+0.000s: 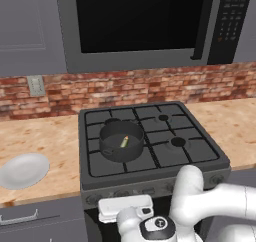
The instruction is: Retrieve the frozen meat and place it in the pot on a burner. Then turn the burner on.
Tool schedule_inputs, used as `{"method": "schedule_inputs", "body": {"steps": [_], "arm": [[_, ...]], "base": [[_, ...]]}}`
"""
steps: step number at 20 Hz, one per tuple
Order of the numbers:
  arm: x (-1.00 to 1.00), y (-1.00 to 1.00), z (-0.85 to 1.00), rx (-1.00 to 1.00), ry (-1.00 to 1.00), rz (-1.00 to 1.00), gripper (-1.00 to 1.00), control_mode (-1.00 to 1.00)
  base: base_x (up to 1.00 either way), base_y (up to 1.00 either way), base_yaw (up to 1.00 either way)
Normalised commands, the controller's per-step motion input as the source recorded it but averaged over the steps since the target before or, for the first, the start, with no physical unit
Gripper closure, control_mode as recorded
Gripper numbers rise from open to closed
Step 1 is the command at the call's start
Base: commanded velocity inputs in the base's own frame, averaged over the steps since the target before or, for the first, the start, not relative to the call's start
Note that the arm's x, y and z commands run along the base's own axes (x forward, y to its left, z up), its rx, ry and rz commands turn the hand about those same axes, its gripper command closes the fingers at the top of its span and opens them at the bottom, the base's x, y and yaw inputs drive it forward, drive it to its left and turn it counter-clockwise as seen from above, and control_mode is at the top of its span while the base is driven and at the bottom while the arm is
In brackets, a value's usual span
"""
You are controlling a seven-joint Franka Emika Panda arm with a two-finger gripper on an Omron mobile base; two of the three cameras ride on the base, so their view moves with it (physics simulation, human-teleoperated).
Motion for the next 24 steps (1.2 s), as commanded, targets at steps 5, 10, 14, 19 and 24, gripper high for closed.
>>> {"method": "schedule_inputs", "body": {"steps": [5,10,14,19,24], "arm": [[0.01,0.36,-0.20,0.00,0.00,0.00,-1.00,-1.00],[0.01,0.37,-0.20,0.00,0.02,0.00,-1.00,-1.00],[0.02,0.26,-0.19,0.00,0.06,-0.08,-1.00,-1.00],[0.00,0.18,-0.24,0.00,0.02,-0.12,-1.00,-1.00],[0.00,0.28,-0.31,0.00,0.00,-0.07,-1.00,-1.00]], "base": [[0.00,0.00,0.00],[0.00,0.00,0.00],[0.00,0.00,0.00],[0.00,0.00,0.00],[0.00,0.00,0.00]]}}
